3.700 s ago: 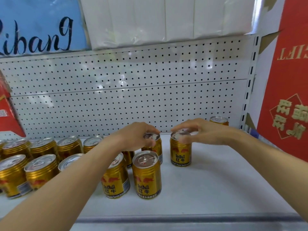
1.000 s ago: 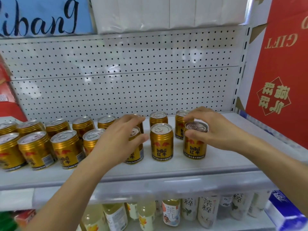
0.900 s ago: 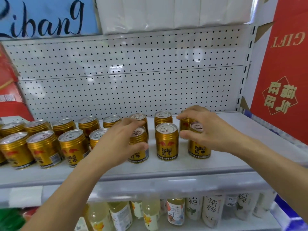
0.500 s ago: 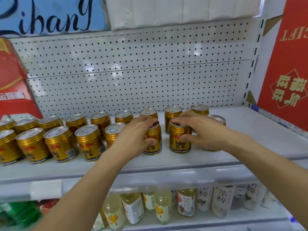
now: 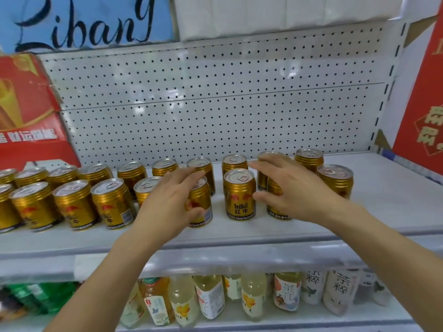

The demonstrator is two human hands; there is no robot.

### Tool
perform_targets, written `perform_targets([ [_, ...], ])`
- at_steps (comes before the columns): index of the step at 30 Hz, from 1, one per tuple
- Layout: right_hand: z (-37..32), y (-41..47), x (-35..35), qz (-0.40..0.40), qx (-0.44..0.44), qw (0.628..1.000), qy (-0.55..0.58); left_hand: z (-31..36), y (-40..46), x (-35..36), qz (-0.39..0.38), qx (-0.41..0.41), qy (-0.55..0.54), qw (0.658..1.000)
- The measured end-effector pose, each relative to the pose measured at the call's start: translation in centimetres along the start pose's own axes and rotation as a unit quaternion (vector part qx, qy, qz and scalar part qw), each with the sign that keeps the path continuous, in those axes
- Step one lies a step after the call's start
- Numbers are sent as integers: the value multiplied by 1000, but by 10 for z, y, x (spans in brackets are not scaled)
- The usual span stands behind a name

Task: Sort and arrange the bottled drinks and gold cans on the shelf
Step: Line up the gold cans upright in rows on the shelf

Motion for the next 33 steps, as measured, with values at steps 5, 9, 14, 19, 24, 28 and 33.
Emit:
perform_targets([
  [5, -29, 17, 21, -32, -25, 998, -40, -2, 4, 8, -12, -3, -27, 1000],
  [9, -33, 19, 23, -27, -24, 998, -54, -3, 6, 9, -4, -12, -27, 1000],
  [14, -34, 19, 22, -30, -32, 997, -64, -1, 8, 10, 1, -15, -10, 1000],
  [19, -35, 17, 20, -32, -20, 998, -56, -1, 9, 10, -5, -12, 31, 999],
  [24, -37, 19, 20, -30, 6, 998, -48, -5, 8, -5, -8, 23, 9, 1000],
  [28, -44, 24, 7, 6, 43, 999, -27, -50, -3, -53, 96, 24, -51, 994],
  [33, -113, 44, 2, 80, 16, 995, 60, -126, -22, -71, 73, 4, -42, 996],
])
Point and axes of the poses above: each hand's wrist, its own y-axis towards the middle knuckle, its own x-axis out of the palm, z = x × y, the point moved 10 cm from there along y, towards the middle knuckle, and after that the axes turned 1 degree about -y, right-handed, at the moved point
